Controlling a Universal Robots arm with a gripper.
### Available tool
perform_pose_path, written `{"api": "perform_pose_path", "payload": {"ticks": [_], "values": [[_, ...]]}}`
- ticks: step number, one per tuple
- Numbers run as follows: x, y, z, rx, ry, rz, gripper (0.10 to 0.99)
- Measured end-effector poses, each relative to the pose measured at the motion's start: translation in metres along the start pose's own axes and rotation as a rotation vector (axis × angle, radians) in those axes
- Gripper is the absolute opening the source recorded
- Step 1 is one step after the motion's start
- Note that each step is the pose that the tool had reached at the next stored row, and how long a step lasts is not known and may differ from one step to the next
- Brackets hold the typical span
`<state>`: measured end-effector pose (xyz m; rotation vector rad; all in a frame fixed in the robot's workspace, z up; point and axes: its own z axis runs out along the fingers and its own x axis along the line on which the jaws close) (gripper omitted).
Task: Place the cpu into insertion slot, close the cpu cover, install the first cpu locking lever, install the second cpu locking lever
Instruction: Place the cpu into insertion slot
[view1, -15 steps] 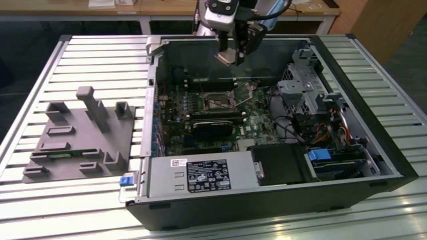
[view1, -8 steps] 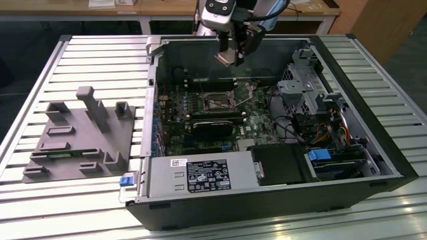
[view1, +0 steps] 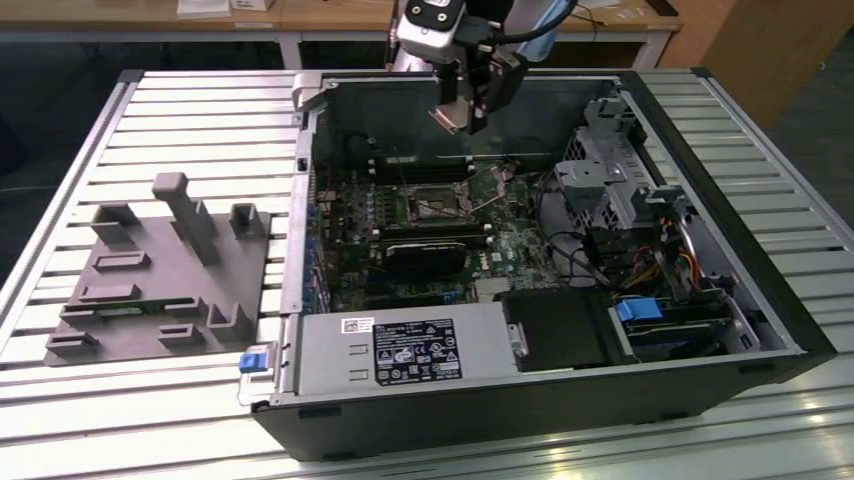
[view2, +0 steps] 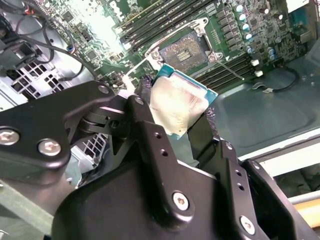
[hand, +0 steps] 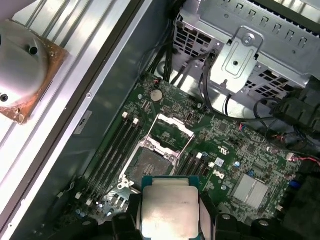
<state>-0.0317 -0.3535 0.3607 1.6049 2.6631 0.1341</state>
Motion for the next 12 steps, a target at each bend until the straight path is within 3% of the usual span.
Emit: {"api": "perform_pose_path", "payload": {"ticks": [12], "values": [[0.0004, -0.001, 0.0018, -0.002, -0.0075, 0.085, 0.541]]}}
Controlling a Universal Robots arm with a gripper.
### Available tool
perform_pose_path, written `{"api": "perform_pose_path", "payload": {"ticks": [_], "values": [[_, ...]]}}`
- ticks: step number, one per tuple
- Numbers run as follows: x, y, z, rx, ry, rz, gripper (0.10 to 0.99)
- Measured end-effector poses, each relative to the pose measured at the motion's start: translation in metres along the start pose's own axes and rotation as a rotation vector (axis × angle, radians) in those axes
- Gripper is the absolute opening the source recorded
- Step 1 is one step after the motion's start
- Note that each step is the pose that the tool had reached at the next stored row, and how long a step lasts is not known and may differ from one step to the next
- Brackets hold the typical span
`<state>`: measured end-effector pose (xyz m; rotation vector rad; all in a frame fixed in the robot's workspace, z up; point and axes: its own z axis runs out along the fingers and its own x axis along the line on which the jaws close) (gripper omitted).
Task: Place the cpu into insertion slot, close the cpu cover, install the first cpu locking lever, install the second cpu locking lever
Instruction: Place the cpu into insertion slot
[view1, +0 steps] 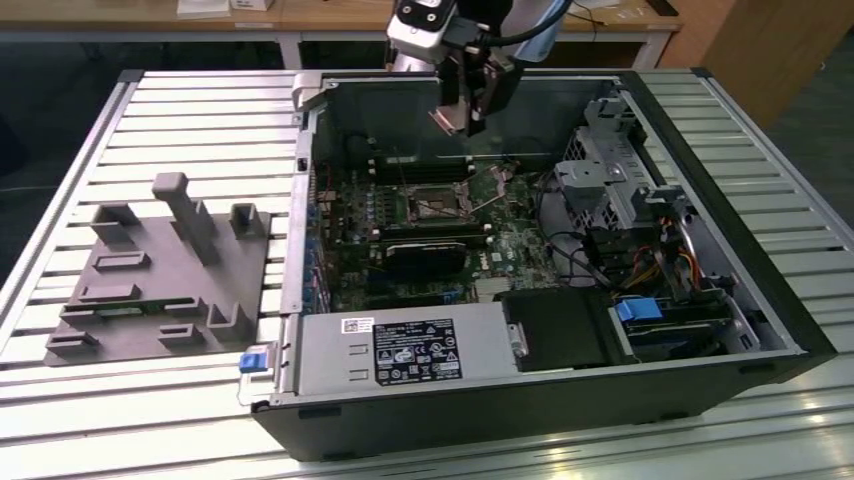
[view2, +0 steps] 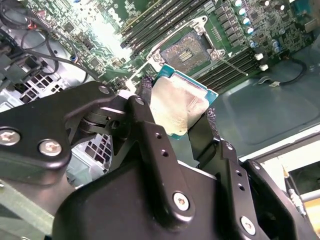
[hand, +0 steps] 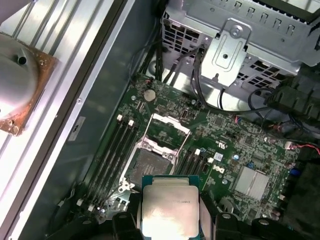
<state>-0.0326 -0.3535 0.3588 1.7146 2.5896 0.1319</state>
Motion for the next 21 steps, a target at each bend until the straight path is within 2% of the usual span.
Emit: {"api": "perform_pose_path", "payload": {"ticks": [21], "values": [[0.0005, -0.0016, 0.003, -0.003, -0.0132, 0.148, 0.541]]}}
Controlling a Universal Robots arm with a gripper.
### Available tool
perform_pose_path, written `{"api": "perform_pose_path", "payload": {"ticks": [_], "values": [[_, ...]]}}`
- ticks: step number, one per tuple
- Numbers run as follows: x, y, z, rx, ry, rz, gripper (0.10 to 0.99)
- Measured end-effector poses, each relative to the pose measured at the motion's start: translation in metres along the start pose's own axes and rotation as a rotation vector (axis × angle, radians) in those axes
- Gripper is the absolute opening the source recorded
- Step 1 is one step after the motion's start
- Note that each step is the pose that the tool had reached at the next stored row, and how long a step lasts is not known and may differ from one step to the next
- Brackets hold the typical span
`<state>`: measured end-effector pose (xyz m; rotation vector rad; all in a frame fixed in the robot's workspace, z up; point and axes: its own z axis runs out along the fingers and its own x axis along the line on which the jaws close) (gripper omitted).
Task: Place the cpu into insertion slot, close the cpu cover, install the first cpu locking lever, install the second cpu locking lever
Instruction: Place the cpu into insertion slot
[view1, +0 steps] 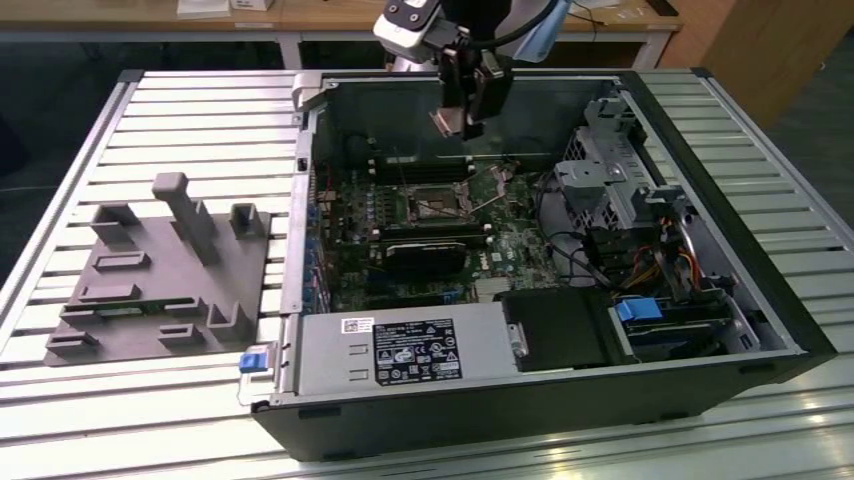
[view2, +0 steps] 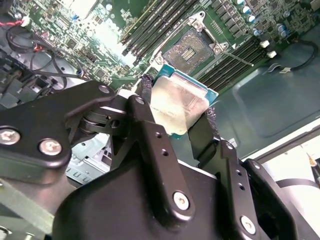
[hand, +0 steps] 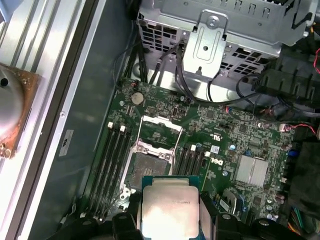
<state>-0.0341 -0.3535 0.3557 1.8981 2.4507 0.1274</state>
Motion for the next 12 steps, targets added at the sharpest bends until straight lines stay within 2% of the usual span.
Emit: {"api": "perform_pose_path", "payload": {"ticks": [12], "values": [[0.0002, -0.001, 0.0016, -0.002, -0.0073, 0.083, 0.541]]}}
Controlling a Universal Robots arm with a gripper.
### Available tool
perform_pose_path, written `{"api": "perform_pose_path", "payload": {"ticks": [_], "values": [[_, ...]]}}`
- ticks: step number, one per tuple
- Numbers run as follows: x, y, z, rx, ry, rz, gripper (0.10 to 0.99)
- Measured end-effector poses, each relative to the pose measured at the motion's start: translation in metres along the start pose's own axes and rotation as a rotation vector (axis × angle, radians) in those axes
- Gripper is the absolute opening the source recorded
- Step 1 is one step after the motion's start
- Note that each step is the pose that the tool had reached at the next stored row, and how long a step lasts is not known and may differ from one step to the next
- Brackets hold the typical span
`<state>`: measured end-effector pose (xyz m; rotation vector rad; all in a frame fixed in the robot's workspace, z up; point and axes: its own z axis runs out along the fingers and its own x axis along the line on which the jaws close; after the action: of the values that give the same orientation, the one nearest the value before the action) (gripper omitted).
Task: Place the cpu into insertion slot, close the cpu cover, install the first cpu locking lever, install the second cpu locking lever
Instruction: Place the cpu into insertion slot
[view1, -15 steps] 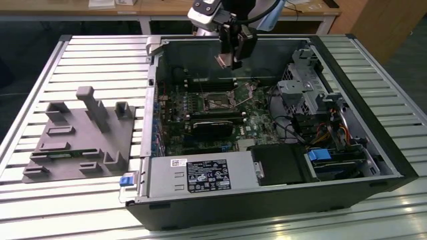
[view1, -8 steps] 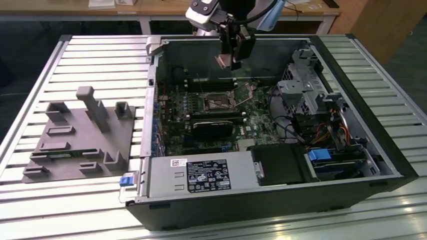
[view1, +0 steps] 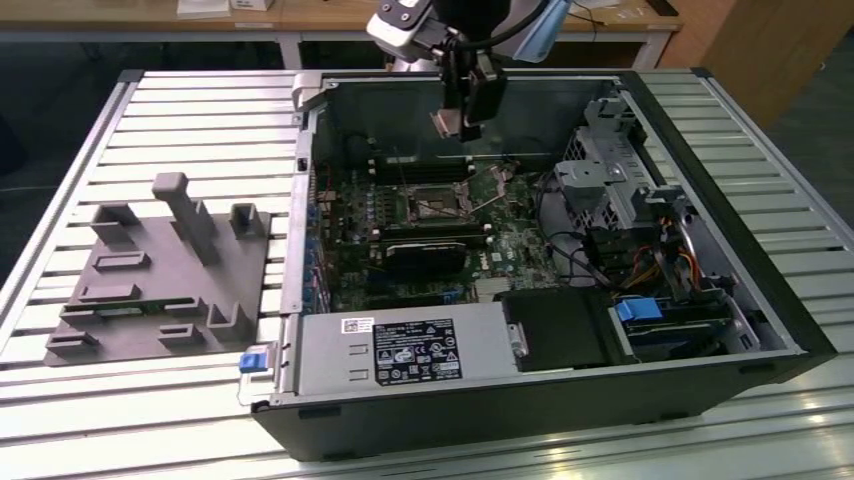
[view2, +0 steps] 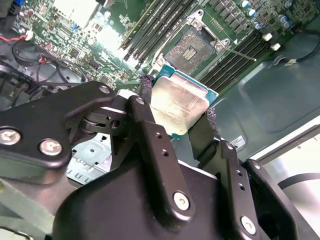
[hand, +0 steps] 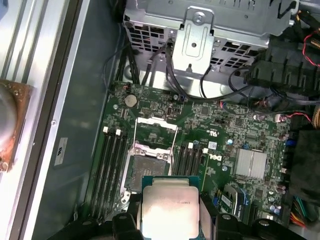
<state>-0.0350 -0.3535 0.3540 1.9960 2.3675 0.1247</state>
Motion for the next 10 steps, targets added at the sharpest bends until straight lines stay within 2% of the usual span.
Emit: {"api": "perform_pose_path", "payload": {"ticks": [10], "values": [[0.0001, -0.0008, 0.0013, -0.001, -0.0062, 0.069, 0.541]]}}
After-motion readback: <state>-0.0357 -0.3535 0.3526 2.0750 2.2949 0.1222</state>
